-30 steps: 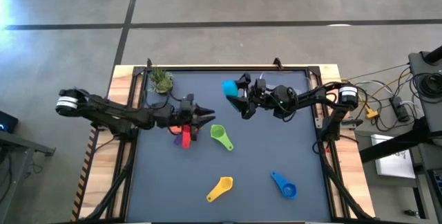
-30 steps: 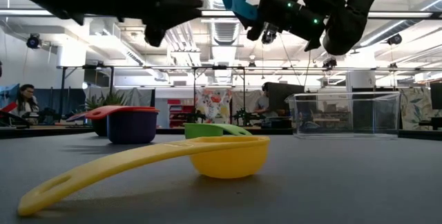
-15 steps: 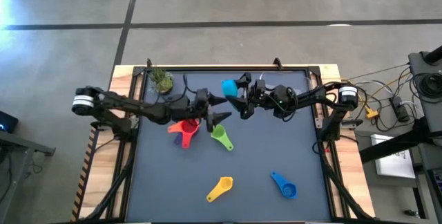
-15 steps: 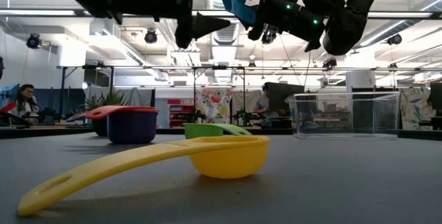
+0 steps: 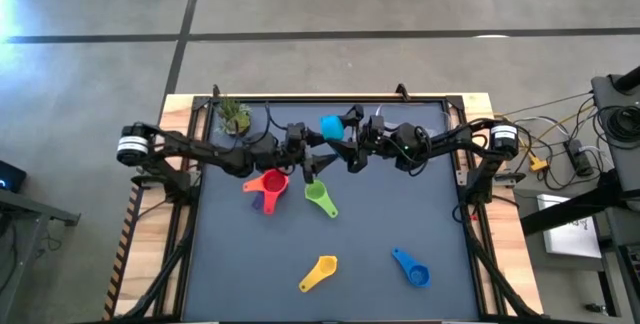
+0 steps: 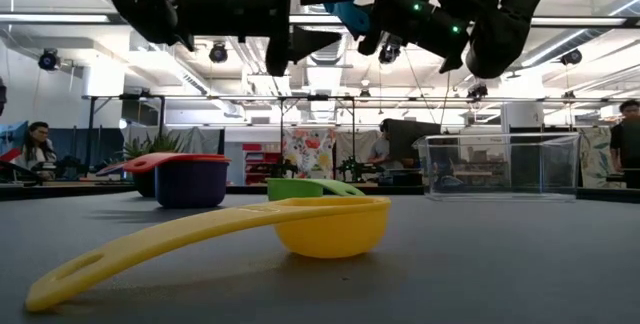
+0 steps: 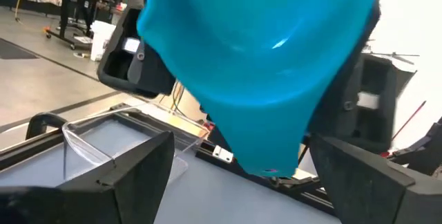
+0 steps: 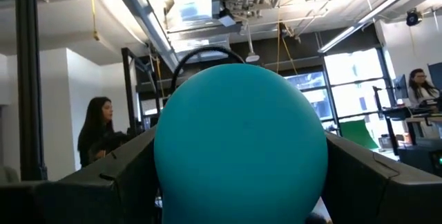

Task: Nest measuring cups in basket
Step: Stack the light blue measuring cup on top of the red measuring cup, then stack the green measuring cup on top of the light blue measuring cup

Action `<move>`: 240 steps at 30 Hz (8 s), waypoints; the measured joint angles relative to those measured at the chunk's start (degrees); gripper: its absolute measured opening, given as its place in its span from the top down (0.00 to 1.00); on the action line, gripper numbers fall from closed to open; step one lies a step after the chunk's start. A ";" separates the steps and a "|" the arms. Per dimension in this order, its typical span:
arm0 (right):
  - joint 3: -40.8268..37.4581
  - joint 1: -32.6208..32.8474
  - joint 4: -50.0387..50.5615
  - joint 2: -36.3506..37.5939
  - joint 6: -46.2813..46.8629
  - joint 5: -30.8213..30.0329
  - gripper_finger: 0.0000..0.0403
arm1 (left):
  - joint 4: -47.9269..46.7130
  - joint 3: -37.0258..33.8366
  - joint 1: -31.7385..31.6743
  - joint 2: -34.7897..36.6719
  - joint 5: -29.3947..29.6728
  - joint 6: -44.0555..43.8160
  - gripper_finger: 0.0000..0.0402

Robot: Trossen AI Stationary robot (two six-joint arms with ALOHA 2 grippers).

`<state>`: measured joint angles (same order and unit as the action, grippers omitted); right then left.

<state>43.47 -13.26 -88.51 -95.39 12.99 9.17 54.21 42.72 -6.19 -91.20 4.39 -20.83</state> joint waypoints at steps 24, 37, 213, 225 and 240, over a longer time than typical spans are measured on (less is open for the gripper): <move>2.87 0.26 3.85 -0.04 -0.14 -0.04 0.26 | 12.00 0.44 -1.43 -6.09 -3.55 3.65 0.23; 4.61 0.22 7.19 -0.09 -2.26 0.78 0.26 | 11.75 0.32 -1.36 -6.09 -4.27 3.78 0.65; -1.49 8.74 82.20 29.62 -18.03 -12.31 0.01 | -89.86 27.94 13.82 -15.73 12.02 29.31 0.99; -1.75 8.74 82.27 29.62 -17.94 -12.31 0.01 | -101.53 20.30 13.78 5.86 14.16 25.10 1.00; -1.89 8.74 79.86 29.62 -16.60 -12.26 0.01 | -86.62 -1.00 13.70 24.57 9.89 20.81 0.97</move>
<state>41.58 -4.51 -8.65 -65.78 -3.61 -3.09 -32.41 41.72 7.51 -66.64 14.28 -0.02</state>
